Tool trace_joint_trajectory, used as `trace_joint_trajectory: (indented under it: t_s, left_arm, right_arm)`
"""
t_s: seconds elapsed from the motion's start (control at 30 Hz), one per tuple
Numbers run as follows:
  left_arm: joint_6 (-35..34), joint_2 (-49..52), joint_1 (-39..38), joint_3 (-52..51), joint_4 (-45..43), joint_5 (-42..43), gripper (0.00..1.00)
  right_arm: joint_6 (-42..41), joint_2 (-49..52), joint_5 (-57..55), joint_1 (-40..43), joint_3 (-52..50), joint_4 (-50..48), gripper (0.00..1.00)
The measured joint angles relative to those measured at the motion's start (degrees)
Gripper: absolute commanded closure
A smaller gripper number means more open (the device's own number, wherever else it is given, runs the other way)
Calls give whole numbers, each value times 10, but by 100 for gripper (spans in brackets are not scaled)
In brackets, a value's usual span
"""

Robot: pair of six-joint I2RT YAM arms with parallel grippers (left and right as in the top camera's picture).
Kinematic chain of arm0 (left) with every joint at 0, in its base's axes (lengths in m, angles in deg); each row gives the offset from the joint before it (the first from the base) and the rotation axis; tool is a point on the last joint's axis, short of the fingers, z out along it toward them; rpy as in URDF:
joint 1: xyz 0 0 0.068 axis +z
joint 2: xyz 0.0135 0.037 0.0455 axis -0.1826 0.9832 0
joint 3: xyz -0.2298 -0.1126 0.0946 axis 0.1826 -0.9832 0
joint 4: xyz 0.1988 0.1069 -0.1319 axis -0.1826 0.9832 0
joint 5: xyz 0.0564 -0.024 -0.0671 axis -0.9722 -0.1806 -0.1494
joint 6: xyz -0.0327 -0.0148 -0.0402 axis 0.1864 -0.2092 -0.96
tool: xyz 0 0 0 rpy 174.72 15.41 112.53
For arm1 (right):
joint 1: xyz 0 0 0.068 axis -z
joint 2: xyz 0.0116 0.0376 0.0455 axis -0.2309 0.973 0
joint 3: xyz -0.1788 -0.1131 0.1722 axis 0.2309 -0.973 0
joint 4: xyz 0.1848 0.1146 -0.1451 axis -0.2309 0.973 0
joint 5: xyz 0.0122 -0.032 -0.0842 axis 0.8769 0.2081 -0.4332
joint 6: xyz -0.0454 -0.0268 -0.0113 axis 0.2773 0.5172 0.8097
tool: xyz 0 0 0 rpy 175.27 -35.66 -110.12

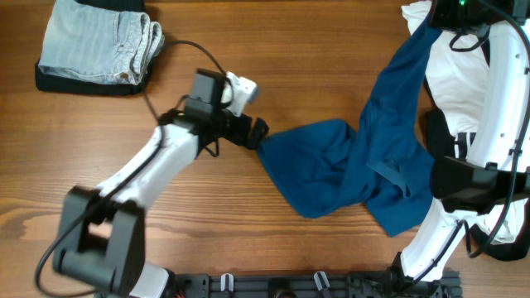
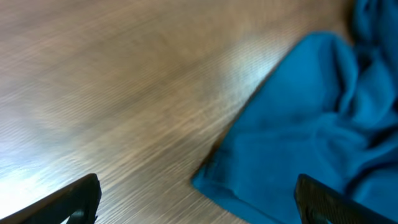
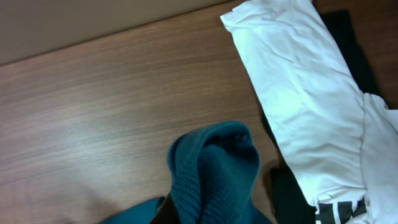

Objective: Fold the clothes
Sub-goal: 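Reach the left gripper to the teal shirt's left edge and grasp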

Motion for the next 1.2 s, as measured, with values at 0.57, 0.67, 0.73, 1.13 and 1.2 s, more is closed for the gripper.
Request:
trace_joint_trajectory:
  t_s: [0.57,0.67,0.73,1.13,1.2]
  left_arm:
    - [17,93,-82,0,-24,-98,34]
    - [17,97,-101,0,-18,-105,40]
    - [17,100,-106,0,-11,-107,53]
    - [17,102,-106,0,-15,-149,96]
    - [17,102,-106,0,-21,-149,96]
  right_arm:
    - [0,2,4,0,0,-24,89]
    - [0,2,4,0,0,-24,89]
    - [0,2,4,0,0,-24,89]
    - [0,2,4,0,0,-24,89]
    - [0,2,4,0,0,-23,89]
